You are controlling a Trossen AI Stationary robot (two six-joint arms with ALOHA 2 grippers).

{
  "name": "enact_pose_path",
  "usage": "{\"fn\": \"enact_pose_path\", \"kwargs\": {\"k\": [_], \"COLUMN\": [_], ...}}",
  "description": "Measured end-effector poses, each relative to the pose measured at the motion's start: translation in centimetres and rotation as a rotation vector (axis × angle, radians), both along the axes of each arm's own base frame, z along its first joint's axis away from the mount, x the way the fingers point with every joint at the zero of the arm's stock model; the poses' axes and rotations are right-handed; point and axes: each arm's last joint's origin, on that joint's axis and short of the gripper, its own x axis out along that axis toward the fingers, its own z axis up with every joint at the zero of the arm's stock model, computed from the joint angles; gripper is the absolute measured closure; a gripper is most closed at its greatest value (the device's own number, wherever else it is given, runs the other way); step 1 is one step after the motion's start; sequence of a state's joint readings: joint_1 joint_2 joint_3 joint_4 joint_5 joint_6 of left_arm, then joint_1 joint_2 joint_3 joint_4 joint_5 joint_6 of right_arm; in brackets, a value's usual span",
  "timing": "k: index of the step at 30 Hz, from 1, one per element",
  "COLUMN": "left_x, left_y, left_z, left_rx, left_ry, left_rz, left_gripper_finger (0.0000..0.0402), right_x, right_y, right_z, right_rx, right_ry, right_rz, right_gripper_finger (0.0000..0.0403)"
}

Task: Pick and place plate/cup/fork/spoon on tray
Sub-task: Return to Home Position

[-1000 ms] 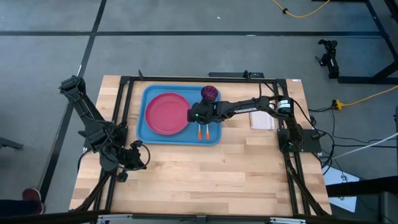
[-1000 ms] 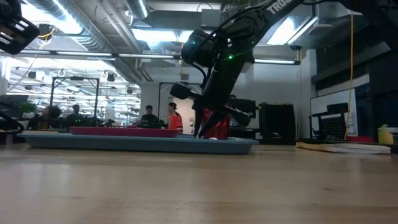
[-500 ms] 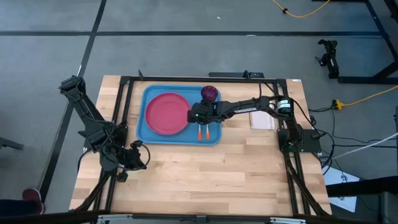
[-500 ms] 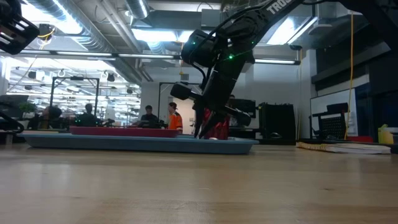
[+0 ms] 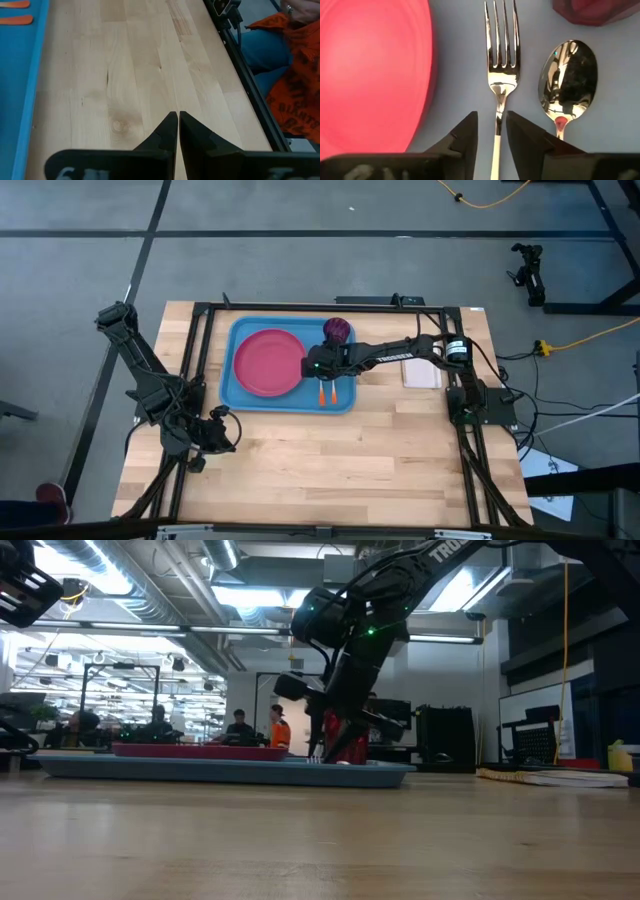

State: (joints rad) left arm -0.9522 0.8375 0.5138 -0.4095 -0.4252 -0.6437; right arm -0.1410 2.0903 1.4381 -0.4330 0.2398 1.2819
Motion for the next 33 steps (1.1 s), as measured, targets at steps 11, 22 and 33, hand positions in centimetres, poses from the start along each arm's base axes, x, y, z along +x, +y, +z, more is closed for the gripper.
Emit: {"fn": "enact_pose_path", "kwargs": {"k": [11,22,33], "left_x": [0.0,0.0,0.0], "left_y": [0.0,0.0,0.0], "left_z": [0.0,0.0,0.0], "left_rx": [0.0,0.0,0.001], "left_ry": [0.0,-0.002,-0.002], "left_rz": [0.0,0.002,0.002], "left_gripper_finger": [0.039,0.039,0.039], "right_x": [-1.1,-4.3,-12.7], "right_y": [1.5,8.7,16.5], "right_z": [4.6,12.3,15.5], "right_rx": [-0.069,-0.479,-0.986], "right_ry": [-0.038,0.047,-0.409], "right_rz": [0.073,0.699,1.134], "right_gripper_finger": [0.0295,0.0295,0.0295]}}
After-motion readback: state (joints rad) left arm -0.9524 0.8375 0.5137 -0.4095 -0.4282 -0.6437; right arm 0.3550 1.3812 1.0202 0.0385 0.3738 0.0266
